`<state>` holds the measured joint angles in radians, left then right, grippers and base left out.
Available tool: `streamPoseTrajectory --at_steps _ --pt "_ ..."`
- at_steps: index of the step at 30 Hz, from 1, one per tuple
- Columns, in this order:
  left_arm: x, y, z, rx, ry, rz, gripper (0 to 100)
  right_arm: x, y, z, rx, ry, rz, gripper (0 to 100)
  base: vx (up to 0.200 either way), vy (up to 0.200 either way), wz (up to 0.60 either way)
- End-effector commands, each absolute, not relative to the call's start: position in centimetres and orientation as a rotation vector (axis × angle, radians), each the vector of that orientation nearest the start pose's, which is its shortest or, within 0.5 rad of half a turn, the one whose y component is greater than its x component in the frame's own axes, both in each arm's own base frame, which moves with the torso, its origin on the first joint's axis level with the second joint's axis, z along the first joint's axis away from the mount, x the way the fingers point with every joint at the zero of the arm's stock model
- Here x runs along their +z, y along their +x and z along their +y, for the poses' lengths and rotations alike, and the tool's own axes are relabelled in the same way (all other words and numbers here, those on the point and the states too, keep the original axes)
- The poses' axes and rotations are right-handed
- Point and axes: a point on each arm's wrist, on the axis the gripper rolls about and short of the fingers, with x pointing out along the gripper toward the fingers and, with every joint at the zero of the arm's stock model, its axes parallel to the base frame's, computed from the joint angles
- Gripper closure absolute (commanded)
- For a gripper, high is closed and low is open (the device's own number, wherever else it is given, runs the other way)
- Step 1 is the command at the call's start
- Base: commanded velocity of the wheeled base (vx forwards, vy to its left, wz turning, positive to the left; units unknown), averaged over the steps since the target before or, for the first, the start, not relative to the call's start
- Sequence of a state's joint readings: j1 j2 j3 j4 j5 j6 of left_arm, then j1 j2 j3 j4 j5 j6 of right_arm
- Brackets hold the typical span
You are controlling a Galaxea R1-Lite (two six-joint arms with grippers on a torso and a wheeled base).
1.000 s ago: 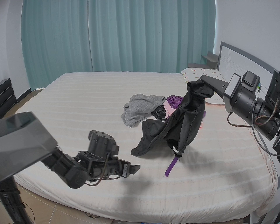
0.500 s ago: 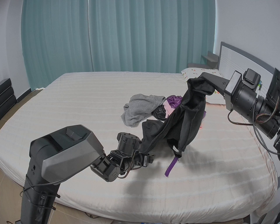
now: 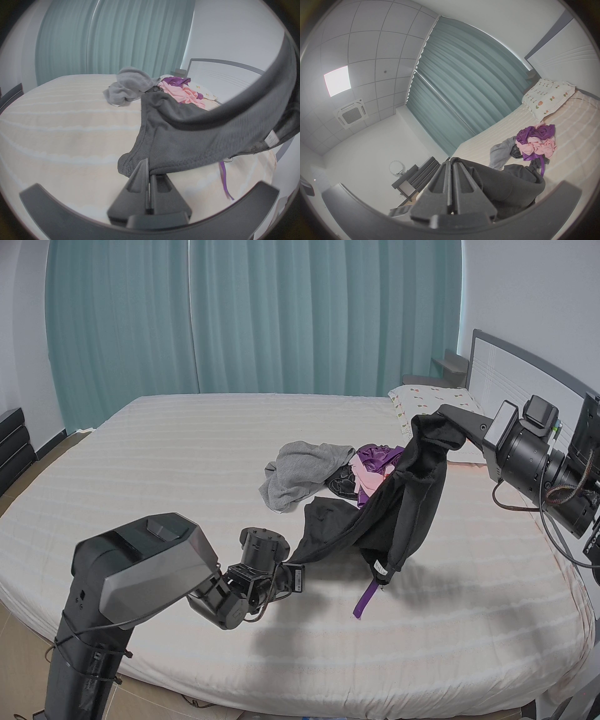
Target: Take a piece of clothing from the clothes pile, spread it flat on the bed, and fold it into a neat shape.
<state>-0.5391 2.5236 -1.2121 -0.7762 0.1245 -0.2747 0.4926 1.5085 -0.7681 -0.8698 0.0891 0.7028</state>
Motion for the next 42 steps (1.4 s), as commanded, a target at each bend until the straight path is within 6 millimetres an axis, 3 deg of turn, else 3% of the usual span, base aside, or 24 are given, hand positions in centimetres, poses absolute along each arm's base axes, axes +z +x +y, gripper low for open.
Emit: streamPoseTrajectory --at_steps 1,3,5,8,10,11,13,15,17,19,22,26,30,42 --pt "3.2 35.9 -19.9 -0.299 -0.148 0.512 100 21.9 26.1 11.6 0.497 0.689 0.167 100 0.000 0.000 0.00" --pt "4.8 35.2 -19.4 -0.295 -0.184 0.495 100 20.6 27.1 11.7 0.474 0.687 0.208 100 0.000 0.000 0.00" --pt "8.2 34.5 -19.1 -0.290 -0.284 0.439 100 17.9 28.9 12.1 0.426 0.677 0.277 100 0.000 0.000 0.00" --pt "10.8 33.8 -18.6 -0.285 -0.318 0.398 100 16.8 30.6 12.0 0.394 0.677 0.272 100 0.000 0.000 0.00" --pt "13.4 33.4 -18.1 -0.262 -0.344 0.333 100 17.9 31.4 11.7 0.383 0.688 0.191 100 0.000 0.000 0.00" --pt "13.4 33.4 -18.1 -0.262 -0.344 0.333 100 17.9 31.4 11.7 0.383 0.688 0.191 100 0.000 0.000 0.00" --pt "16.8 32.5 -17.4 -0.253 -0.393 0.243 100 20.8 31.7 11.2 0.372 0.706 0.060 100 0.000 0.000 0.00" --pt "18.6 31.6 -17.0 -0.262 -0.411 0.199 100 23.5 31.0 10.9 0.385 0.723 -0.032 100 0.000 0.000 0.00" --pt "19.8 30.9 -16.6 -0.266 -0.425 0.168 100 24.8 30.0 10.5 0.404 0.736 -0.071 100 0.000 0.000 0.00" --pt "20.0 30.5 -16.4 -0.265 -0.439 0.167 100 24.7 29.6 10.4 0.406 0.735 -0.055 100 0.000 0.000 0.00" --pt "18.6 30.0 -16.5 -0.247 -0.554 0.226 100 19.7 29.0 10.8 0.413 0.698 0.130 100 0.000 0.000 0.00" --pt "16.3 29.8 -16.6 -0.221 -0.577 0.305 100 16.9 29.9 11.2 0.399 0.692 0.208 100 0.000 0.000 0.00" --pt "14.6 29.0 -16.6 -0.213 -0.563 0.366 100 16.1 30.1 11.4 0.394 0.692 0.224 100 0.000 0.000 0.00" --pt "12.3 27.9 -17.1 -0.201 -0.593 0.459 100 14.2 30.2 12.6 0.397 0.678 0.291 100 0.000 0.000 0.00"
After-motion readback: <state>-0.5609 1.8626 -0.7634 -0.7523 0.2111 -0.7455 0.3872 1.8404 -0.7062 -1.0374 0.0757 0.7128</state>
